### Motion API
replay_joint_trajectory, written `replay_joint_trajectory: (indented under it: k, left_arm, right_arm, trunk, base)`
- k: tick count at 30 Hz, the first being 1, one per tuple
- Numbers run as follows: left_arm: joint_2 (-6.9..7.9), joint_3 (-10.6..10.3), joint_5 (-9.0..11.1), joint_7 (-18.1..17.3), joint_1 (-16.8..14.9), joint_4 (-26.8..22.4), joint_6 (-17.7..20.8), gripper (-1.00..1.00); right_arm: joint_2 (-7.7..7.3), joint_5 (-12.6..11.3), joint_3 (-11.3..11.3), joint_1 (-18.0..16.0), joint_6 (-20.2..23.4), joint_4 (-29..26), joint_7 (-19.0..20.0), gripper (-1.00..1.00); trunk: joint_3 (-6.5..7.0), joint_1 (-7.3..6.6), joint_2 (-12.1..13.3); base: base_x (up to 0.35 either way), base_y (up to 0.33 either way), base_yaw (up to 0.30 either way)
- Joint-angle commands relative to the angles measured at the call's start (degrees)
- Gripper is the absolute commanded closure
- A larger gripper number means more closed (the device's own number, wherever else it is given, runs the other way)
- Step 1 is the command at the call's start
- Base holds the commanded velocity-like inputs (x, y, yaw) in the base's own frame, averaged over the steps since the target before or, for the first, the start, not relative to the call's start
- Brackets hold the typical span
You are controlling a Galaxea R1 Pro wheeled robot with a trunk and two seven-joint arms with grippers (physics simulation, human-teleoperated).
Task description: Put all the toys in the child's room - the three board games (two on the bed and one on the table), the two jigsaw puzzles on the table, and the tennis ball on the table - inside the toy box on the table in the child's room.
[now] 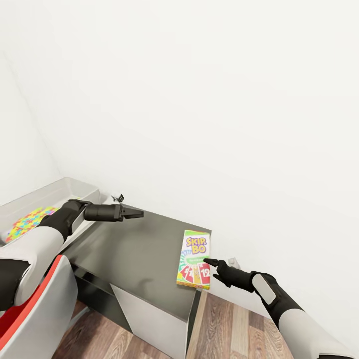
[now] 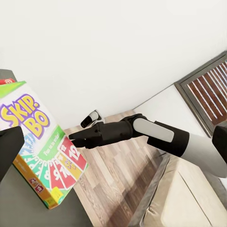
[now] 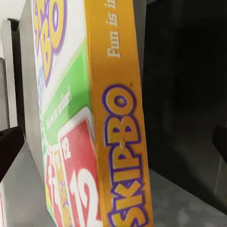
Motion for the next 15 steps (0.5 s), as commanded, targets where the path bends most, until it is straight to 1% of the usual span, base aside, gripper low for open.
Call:
replay_joint_trajectory:
  k: [1,7,15]
  left_arm:
    - [0.06,-0.5,0.5,-0.1,0.0,0.0,0.6,-1.00]
    - [0.05,-0.5,0.5,-0.1,0.0,0.0,0.6,-1.00]
    - [0.04,-0.5,0.5,-0.1,0.0,0.0,0.6,-1.00]
  right_arm:
    - [0.01,-0.2,-0.2,0.0,0.4,0.0,0.0,-1.00]
    - [0.01,-0.2,-0.2,0.0,0.4,0.0,0.0,-1.00]
    - [0.01,-0.2,-0.2,0.0,0.4,0.0,0.0,-1.00]
  trunk:
    - [-0.06,0.00,0.0]
    - [-0.06,0.00,0.0]
    - [-0.06,0.00,0.0]
  base:
    - [0.000,0.000,0.000]
    - [0.000,0.044,0.000]
    - [0.000,0.011,0.000]
